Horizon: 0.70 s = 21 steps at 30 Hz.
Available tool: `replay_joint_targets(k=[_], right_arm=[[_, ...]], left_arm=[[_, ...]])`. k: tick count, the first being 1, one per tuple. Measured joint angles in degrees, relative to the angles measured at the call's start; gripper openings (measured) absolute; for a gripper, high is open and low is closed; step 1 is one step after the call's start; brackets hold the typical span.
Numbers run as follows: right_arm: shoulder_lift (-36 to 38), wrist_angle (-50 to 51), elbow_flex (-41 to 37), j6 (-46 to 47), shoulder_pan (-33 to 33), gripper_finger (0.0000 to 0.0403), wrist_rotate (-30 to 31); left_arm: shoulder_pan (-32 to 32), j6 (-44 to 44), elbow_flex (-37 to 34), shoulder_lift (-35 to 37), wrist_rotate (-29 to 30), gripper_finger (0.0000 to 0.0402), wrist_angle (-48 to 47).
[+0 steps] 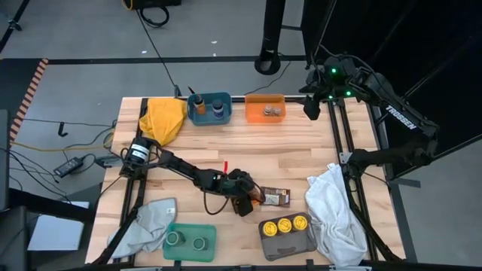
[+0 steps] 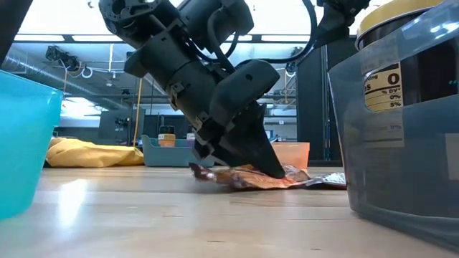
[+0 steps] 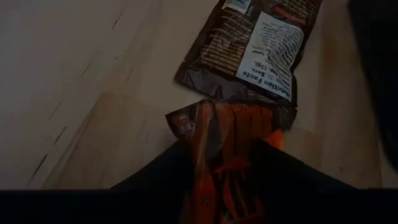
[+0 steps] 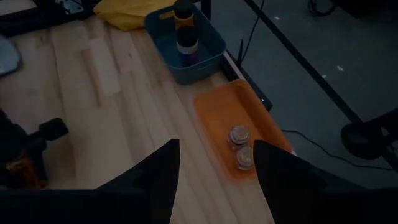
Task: Sort spices by type
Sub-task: Put the left orange seasoning pack into the orange bin
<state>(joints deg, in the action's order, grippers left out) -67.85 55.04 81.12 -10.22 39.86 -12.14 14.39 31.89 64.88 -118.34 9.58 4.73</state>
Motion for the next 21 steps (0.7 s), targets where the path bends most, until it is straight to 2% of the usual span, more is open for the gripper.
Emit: replay_joint_targets(k=[6, 10, 14, 21], right_arm=[[0.0, 0.0, 0.0, 0.0, 0.0, 0.0213, 0.0], [0.0, 0.0, 0.0, 0.2, 0.0, 0.021, 0.0], [0.0, 0.0, 0.0, 0.2, 0.0, 0.0209, 0.0], [0.0, 0.0, 0.0, 1.7, 0.0, 0.0208, 0.0]], left_arm=[[-0.6, 0.4, 0.1, 0.0, -1.6, 0.0083, 0.3], [-2.4, 0.3, 0.0, 1.2, -4.5, 0.0043, 0.0], [-5.1, -0.5, -0.3, 3.3, -4.9, 0.003, -1.3], [-12.0, -1.5, 0.1, 9.8, -2.0, 0.0027, -3.7]])
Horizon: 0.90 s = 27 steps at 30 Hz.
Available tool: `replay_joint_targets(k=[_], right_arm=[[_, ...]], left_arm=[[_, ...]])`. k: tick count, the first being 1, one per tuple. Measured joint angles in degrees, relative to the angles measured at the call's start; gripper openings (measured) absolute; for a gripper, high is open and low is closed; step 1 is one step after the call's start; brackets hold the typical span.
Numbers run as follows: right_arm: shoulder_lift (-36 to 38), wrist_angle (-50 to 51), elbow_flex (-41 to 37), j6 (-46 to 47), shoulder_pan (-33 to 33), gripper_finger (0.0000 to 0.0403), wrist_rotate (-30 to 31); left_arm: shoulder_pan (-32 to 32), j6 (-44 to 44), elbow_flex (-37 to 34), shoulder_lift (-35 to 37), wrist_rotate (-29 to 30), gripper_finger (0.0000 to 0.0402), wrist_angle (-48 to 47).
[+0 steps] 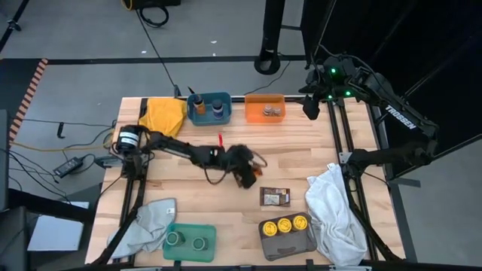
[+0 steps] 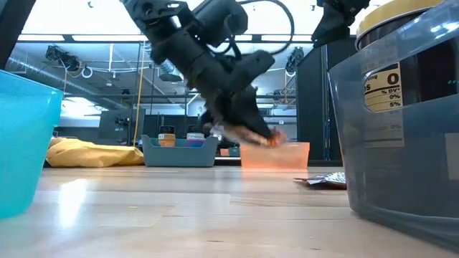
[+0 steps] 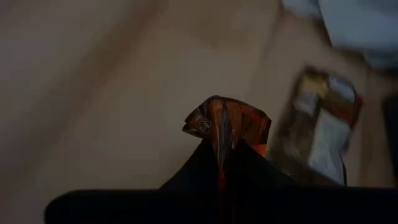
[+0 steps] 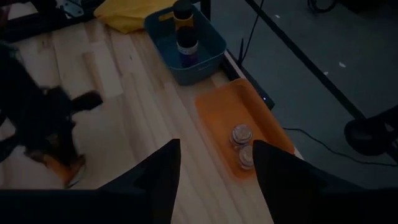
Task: Sort spices by type
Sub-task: Put the left orange seasoning pack into the orange bin
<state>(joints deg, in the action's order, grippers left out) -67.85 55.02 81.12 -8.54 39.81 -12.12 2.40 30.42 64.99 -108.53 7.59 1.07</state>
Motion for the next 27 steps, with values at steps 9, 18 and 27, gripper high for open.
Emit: replay_joint_targets(k=[9, 18, 27], right_arm=[[0.0, 0.0, 0.0, 1.2, 0.0, 0.0206, 0.2], [0.0, -0.1, 0.0, 3.5, 0.0, 0.0204, 0.7], [0.0, -0.3, 0.0, 5.9, 0.0, 0.0203, 3.4]], left_arm=[[-10.7, -10.4, 6.6, 4.1, 5.9, 0.0026, 0.2], [-22.3, -18.6, 14.0, 3.9, 9.1, 0.0026, 1.1], [-30.1, -19.6, 14.2, 2.9, 4.7, 0.0026, 3.9]])
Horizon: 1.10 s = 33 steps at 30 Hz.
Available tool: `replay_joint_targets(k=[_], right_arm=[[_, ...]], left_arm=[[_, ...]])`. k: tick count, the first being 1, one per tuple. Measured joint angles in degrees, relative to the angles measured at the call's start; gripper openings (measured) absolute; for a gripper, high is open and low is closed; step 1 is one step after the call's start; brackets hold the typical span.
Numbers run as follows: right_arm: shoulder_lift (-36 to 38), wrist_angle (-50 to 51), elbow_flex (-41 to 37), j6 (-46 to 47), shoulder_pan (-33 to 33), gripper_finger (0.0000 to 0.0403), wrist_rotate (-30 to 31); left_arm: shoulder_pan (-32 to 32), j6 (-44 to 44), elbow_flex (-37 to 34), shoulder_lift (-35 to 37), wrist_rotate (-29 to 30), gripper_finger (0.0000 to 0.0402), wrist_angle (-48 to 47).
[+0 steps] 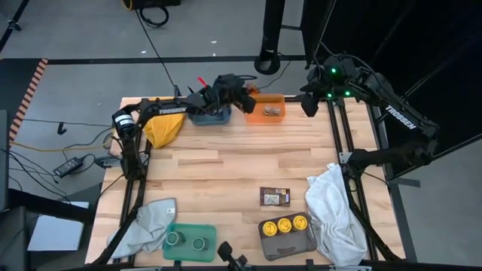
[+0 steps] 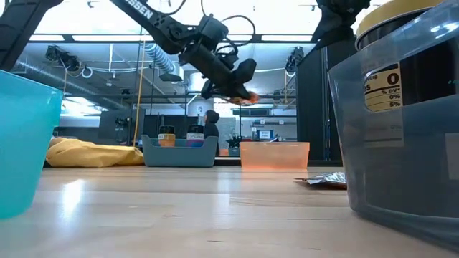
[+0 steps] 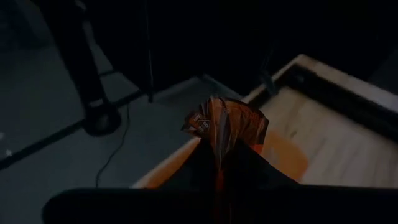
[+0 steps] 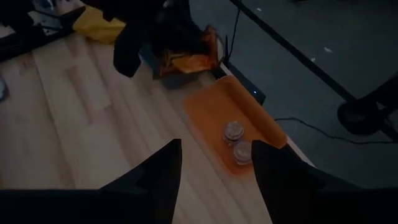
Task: Sort spices by type
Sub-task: Put the left orange seasoning pack into the orange bin
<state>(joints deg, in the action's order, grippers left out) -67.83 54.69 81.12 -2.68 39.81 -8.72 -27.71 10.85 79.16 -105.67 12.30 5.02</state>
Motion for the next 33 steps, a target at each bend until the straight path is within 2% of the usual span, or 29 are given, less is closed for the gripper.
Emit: replay_joint_targets(k=[6, 11, 21, 26, 33], right_arm=[[0.0, -0.8, 0.0, 2.3, 0.0, 0.0202, 0.3], [0.0, -1.1, 0.0, 3.2, -0.1, 0.02, 0.7], [0.0, -1.1, 0.0, 3.2, 0.0, 0.02, 0.8], [0.0, -1.1, 0.0, 3.2, -0.1, 0.0197, 0.8], [0.0, -1.1, 0.0, 3.1, 0.0, 0.0197, 1.7]], left_arm=[[-0.8, -0.1, 0.6, -2.4, -2.5, 0.0025, 3.1], [-1.2, -0.1, 4.5, -6.3, -3.2, 0.0025, 2.4], [-2.1, -0.3, 15.4, -14.9, -3.8, 0.0025, -6.3], [-2.6, -0.2, 15.7, -16.3, -4.1, 0.0025, -8.6], [-2.7, -1.7, 15.8, -16.7, -4.1, 0.0025, -6.4]])
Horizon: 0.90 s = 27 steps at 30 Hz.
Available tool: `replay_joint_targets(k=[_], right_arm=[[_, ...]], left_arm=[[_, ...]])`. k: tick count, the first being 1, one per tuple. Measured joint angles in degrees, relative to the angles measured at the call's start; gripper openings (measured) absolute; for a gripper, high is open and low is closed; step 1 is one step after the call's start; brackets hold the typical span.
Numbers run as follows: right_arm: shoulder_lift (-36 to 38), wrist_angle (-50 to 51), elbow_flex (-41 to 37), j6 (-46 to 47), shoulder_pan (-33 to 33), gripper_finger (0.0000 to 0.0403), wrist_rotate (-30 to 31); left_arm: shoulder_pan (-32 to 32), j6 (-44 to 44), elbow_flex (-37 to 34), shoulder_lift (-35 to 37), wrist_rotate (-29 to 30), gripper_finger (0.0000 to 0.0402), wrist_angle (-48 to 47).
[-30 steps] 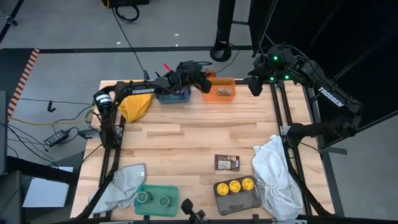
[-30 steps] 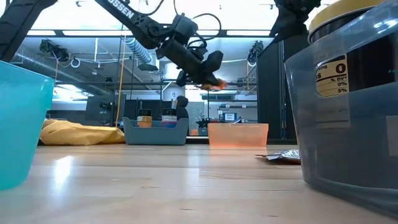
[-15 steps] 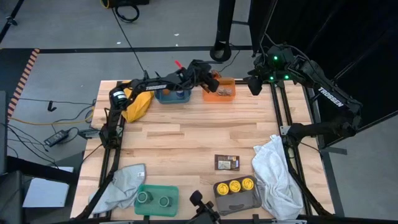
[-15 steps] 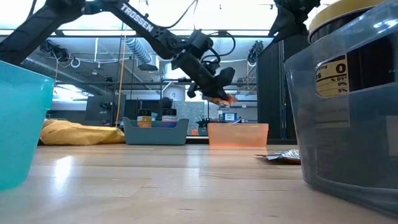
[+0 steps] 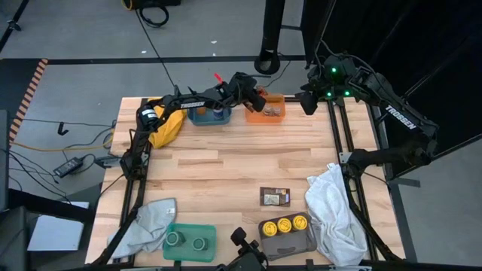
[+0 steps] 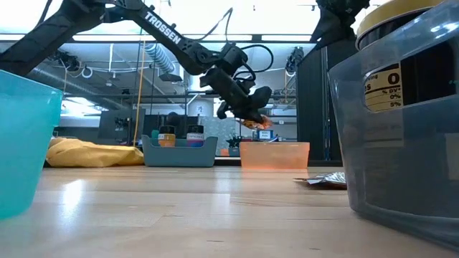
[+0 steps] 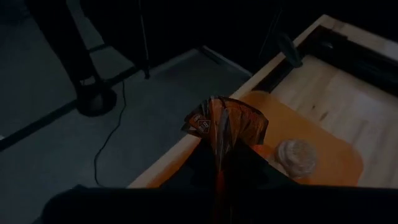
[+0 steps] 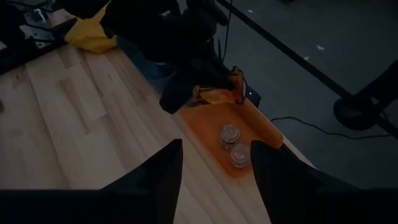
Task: Sort spices by type
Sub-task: Put the left orange seasoning pack into the orange bin, then put the orange seasoning pack into the orange bin
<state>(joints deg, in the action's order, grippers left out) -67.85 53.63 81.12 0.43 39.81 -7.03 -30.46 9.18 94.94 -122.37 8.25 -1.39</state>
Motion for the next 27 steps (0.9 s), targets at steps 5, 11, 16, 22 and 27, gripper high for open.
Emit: replay_joint_targets(k=[5, 11, 16, 22, 27], right_arm=[[0.0, 0.0, 0.0, -0.3, 0.0, 0.0198, 0.1], [0.0, 0.0, 0.0, -0.4, 0.0, 0.0198, 0.1], [0.0, 0.0, 0.0, -0.4, 0.0, 0.0197, 0.1], [0.0, 0.0, 0.0, -0.4, 0.0, 0.0198, 0.1], [0.0, 0.0, 0.0, -0.4, 0.0, 0.0196, 0.1]], left_arm=[[0.0, 0.0, 0.0, 0.0, 0.0, 0.0031, 1.7], [0.1, 0.0, 0.0, 0.0, 0.0, 0.0078, 2.0], [0.1, 0.0, 0.0, 0.0, 0.0, 0.0114, 2.8], [0.1, 0.0, 0.0, 0.0, 0.0, 0.0133, 3.3], [0.1, 0.0, 0.0, 0.0, 0.0, 0.0134, 3.3]])
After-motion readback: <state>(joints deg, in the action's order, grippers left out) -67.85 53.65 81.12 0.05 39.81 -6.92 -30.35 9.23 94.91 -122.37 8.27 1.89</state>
